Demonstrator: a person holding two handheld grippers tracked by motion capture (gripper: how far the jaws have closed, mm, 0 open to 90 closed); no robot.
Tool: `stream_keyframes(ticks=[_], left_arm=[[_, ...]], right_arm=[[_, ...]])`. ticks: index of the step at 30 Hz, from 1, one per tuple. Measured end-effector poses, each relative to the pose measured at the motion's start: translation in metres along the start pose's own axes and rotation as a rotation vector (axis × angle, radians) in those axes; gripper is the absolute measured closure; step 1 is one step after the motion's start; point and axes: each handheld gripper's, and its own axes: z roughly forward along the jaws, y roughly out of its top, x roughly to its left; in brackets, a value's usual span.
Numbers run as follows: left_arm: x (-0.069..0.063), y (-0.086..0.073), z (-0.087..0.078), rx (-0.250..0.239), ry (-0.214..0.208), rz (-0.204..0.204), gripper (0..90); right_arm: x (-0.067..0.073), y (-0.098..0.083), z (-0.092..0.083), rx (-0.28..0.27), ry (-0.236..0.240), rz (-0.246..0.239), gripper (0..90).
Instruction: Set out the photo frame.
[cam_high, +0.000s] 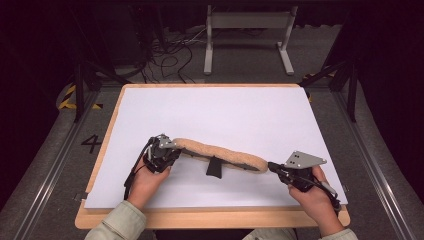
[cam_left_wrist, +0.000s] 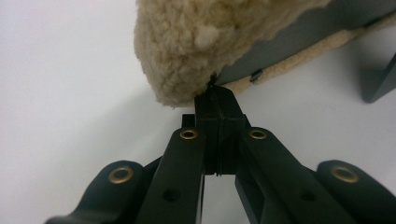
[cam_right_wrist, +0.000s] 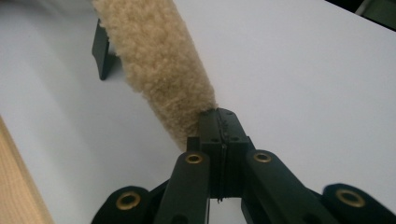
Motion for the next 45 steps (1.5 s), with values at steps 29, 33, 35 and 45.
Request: stream_keyframes(ticks=[29,33,35,45], left_arm=[[-0.117,0.014,0.009,-0.103,-0.279,0.128,90.0],[-0.133,0.014,0.02,-0.086,-0.226,0.19,90.0],[-0.139,0.015,0.023,-0.092,-0.208,0.206,90.0],[-0.144,0.018,0.038,-0.066,-0.092,0.259,90.0]], right_arm=[[-0.001,0.0,-0.008,-0.019,-0.03,0.037,86.3],[-0.001,0.0,-0.007,-0.021,-0.028,0.034,86.2],[-0.002,0.0,-0.007,-0.021,-0.027,0.034,86.2],[-0.001,0.0,-0.008,-0.027,-0.025,0.041,86.0]])
